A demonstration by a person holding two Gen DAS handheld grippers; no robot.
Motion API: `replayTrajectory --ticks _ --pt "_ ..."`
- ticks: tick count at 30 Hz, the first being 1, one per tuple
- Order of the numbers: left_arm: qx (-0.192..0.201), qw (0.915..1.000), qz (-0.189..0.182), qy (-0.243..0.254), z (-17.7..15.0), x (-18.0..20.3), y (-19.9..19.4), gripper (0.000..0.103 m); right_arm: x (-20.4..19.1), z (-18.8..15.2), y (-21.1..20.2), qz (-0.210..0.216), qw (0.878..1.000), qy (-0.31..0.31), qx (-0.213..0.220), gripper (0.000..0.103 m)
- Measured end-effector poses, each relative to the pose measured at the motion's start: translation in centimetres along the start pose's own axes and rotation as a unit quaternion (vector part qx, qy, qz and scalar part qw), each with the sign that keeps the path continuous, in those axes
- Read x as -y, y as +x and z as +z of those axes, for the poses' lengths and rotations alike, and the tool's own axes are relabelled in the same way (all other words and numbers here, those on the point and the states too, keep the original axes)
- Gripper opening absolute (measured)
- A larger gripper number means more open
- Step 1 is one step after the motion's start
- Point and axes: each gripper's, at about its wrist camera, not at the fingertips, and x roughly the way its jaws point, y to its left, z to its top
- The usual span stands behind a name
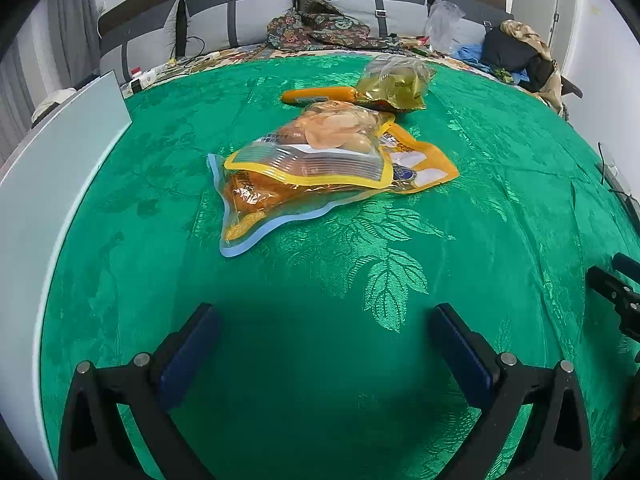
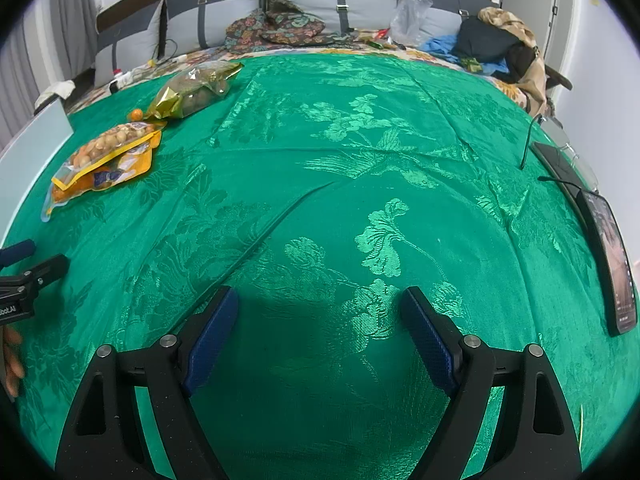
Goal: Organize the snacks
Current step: 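Lower the left tool onto the peanut bag and close it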
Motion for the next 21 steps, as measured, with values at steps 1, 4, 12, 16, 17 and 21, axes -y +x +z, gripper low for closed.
replayTrajectory --ticks 1,4,12,16,17,21 --pt "0.000 1.0000 0.000 0.000 -0.1 -0.1 0.1 0.103 0.0 0.0 0.0 0.000 1.000 0.000 0.000 0.086" --pt "0.000 1.0000 0.000 0.000 0.0 0.0 0.0 0.103 0.0 0.0 0.0 0.000 1.000 0.000 0.000 0.086" --pt "-0.067 0.9969 -0.028 0.028 1.4 -0.7 0.0 0.102 0.0 0.1 0.0 0.000 1.000 0.001 0.000 0.086" --pt "-0.053 0.9955 -0.073 0.027 4.6 -2.0 -1.9 0.101 0.0 0.1 0.0 0.000 1.000 0.001 -0.001 0.086" --pt "-0.045 0.9954 -0.078 0.032 5.8 -2.0 -2.3 0.101 0.0 0.1 0.0 0.001 1.000 0.001 -0.001 0.086" --pt "-0.031 0.9944 -0.071 0.071 11.0 -1.0 -1.7 0.101 0.0 0.1 0.1 0.001 1.000 0.001 -0.001 0.086"
